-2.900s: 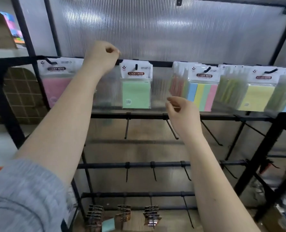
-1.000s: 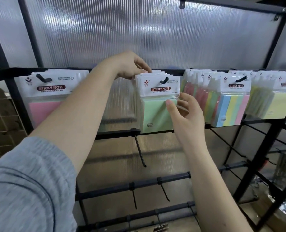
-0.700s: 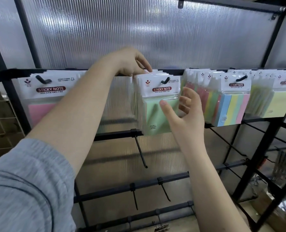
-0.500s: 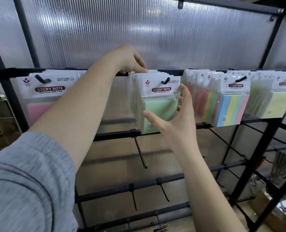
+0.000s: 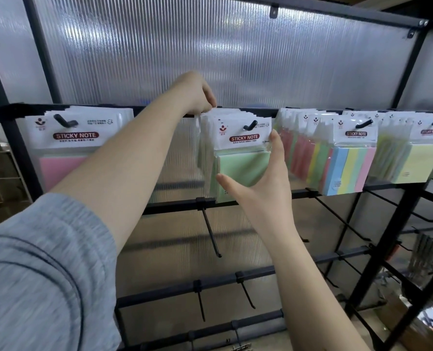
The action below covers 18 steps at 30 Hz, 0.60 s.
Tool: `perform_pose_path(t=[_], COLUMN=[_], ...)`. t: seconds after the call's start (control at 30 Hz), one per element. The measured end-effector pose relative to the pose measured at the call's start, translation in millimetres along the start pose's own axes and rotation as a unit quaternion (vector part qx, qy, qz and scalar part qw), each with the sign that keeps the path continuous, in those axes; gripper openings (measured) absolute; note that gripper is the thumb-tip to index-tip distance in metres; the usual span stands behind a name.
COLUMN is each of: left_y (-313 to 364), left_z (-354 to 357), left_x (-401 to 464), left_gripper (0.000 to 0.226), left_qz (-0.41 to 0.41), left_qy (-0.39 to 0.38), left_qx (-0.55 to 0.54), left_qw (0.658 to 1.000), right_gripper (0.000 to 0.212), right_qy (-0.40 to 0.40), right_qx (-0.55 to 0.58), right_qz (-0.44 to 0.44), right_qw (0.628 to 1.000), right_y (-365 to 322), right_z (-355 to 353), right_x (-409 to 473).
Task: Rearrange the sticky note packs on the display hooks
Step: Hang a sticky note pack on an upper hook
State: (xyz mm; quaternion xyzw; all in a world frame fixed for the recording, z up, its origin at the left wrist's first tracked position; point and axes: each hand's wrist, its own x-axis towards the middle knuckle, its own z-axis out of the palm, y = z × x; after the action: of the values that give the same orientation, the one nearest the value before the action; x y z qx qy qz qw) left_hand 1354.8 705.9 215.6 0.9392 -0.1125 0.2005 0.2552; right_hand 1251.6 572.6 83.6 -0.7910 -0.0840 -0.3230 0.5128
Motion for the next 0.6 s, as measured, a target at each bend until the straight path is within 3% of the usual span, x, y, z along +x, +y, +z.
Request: perform_pose_path(t=[0.23, 0.4, 0.6], left_y=[-3, -22, -46], left_z=[-42, -66, -95], left_x=[-39, -81, -115], left_gripper=[0.015, 0.013, 0.014], left_qz=[0.043, 0.055, 0.024], left_qy=[0.127, 0.162, 0.191], left_qx=[0.017, 0.014, 0.014], left_qw=[0.991, 0.985, 0.981], right_gripper=[0.099, 0.042, 0.010], right_qy=[0.062, 0.188, 0.276], right_qx=[-0.044, 0.003, 0.013], right_qz=[-0.007, -0.070, -0.162], right_qw=[0.997, 0.980, 0.947], right_y=[-6, -16, -28], right_z=[6, 14, 30], right_x=[-9, -15, -23])
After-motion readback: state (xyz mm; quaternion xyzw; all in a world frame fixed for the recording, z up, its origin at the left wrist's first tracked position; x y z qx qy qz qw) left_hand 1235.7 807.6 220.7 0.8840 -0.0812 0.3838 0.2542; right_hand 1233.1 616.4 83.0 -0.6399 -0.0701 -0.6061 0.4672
